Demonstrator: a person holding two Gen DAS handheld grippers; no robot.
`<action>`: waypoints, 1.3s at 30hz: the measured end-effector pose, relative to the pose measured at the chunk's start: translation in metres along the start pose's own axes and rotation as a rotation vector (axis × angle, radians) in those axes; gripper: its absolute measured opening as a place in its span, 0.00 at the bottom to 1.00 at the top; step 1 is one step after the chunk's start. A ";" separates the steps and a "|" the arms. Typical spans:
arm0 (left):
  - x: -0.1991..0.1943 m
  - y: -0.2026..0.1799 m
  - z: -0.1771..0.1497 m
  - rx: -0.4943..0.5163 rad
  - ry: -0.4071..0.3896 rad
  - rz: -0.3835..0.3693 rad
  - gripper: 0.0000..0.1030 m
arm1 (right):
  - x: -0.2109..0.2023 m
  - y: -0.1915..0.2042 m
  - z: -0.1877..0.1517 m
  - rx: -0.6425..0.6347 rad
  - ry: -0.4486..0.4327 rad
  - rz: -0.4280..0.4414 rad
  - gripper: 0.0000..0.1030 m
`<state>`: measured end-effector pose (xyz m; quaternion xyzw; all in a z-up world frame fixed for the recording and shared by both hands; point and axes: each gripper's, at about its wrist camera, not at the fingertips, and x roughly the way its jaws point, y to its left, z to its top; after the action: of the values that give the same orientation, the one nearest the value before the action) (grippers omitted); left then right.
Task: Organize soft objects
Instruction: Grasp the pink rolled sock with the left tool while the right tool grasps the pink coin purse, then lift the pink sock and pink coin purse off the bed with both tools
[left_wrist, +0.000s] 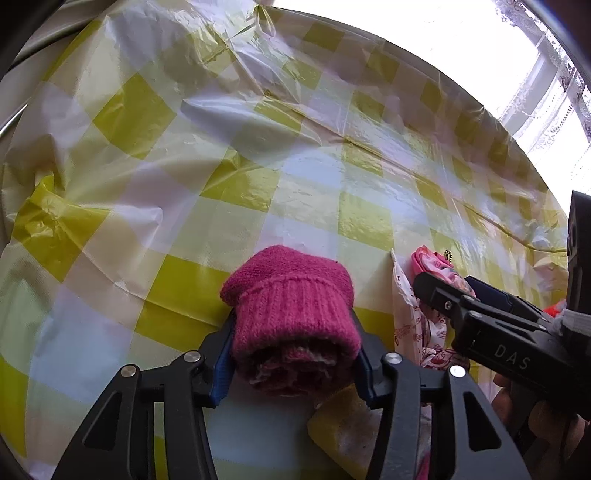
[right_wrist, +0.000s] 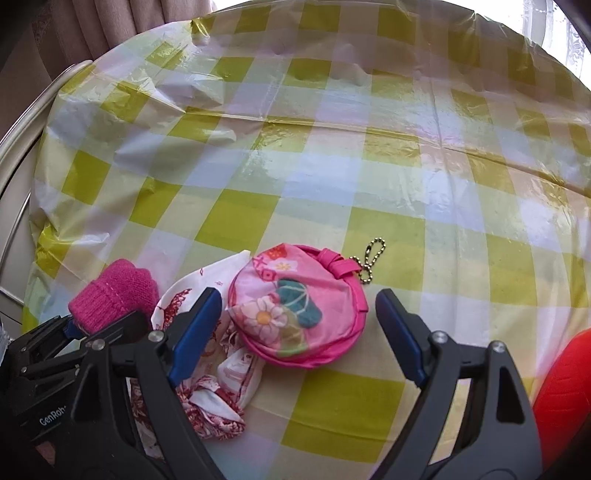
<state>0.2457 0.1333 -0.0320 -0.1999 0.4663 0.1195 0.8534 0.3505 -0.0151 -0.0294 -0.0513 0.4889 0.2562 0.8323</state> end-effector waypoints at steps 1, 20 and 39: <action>-0.001 0.000 -0.001 0.000 -0.003 0.001 0.50 | 0.003 0.000 0.001 0.000 0.008 -0.001 0.84; -0.039 -0.008 -0.020 0.021 -0.112 0.057 0.42 | -0.067 -0.006 -0.039 -0.017 -0.138 -0.061 0.71; -0.113 -0.034 -0.081 0.051 -0.212 0.044 0.41 | -0.154 -0.012 -0.117 -0.031 -0.220 -0.083 0.71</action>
<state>0.1374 0.0642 0.0321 -0.1542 0.3807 0.1468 0.8999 0.2035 -0.1227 0.0375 -0.0559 0.3882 0.2328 0.8899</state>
